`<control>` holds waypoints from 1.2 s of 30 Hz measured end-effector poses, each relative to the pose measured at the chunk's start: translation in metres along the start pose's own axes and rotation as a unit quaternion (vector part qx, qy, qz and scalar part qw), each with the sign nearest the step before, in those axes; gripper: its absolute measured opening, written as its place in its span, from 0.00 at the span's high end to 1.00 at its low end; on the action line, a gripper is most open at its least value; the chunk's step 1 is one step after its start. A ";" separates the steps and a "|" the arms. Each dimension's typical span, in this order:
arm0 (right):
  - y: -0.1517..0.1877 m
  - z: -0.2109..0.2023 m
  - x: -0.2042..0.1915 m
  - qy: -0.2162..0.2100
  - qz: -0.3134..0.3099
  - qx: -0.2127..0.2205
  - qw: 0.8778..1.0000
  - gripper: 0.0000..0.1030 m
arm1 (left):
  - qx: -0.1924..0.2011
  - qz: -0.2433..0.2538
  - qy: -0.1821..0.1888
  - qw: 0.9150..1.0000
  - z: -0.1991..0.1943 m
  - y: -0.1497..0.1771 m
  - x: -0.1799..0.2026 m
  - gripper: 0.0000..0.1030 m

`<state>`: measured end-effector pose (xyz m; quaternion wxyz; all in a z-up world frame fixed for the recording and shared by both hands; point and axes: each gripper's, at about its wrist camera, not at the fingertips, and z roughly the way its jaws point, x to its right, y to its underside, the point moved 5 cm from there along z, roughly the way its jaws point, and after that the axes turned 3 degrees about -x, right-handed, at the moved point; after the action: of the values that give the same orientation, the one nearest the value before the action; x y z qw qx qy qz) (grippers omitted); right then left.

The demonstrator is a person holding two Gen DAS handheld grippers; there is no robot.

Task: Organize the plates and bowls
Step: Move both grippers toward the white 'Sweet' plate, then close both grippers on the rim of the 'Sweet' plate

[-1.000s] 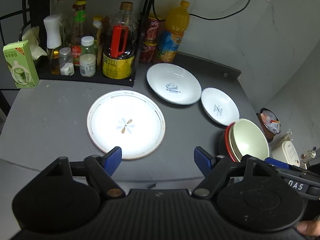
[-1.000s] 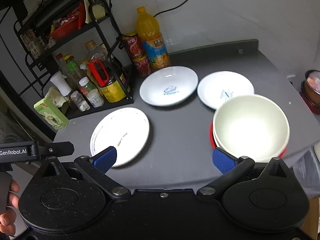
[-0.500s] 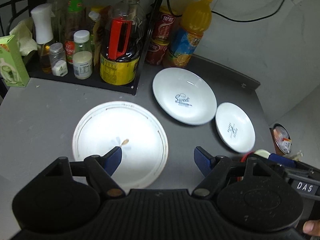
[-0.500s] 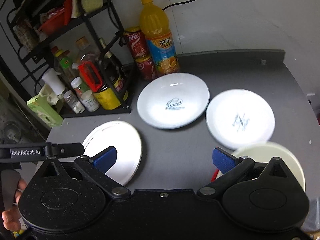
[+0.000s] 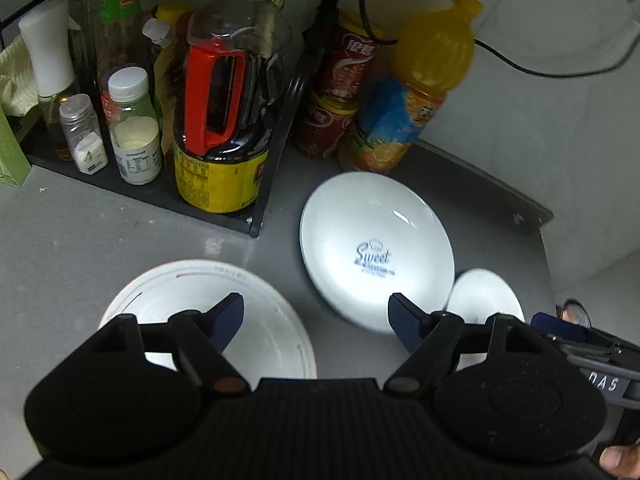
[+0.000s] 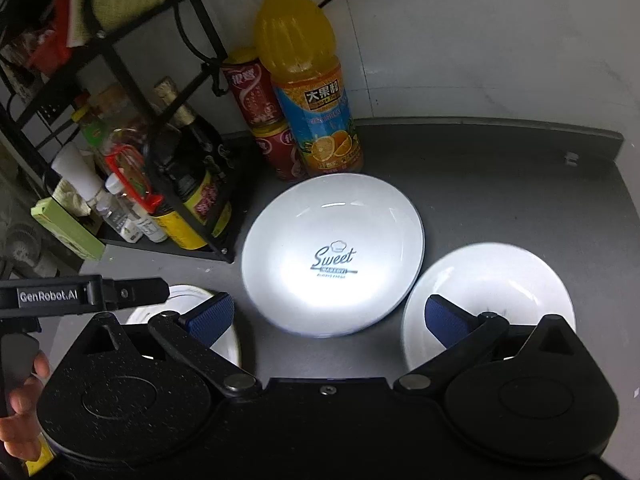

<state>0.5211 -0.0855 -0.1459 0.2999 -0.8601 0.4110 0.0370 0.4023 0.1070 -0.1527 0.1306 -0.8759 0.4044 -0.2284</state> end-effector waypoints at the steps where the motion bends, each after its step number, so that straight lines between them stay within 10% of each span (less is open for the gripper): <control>1: -0.004 0.005 0.003 -0.001 -0.004 -0.003 1.000 0.00 | 0.000 -0.007 -0.001 1.000 0.005 -0.003 0.000 0.25; 14: -0.039 0.069 0.036 -0.004 -0.013 -0.046 0.999 0.16 | -0.011 -0.066 -0.013 0.998 0.064 -0.023 0.003 0.31; 22: -0.055 0.105 0.051 -0.003 -0.006 -0.062 0.998 0.23 | -0.030 -0.091 -0.035 0.995 0.105 -0.032 0.004 0.60; 36: -0.058 0.153 0.070 0.000 0.003 -0.110 0.994 0.48 | -0.051 -0.120 -0.054 0.990 0.144 -0.045 -0.006 0.79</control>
<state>0.6379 -0.0215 -0.2647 0.2033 -0.8868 0.4067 0.0830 0.5012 0.1464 -0.2604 0.0795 -0.9346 0.3001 -0.1737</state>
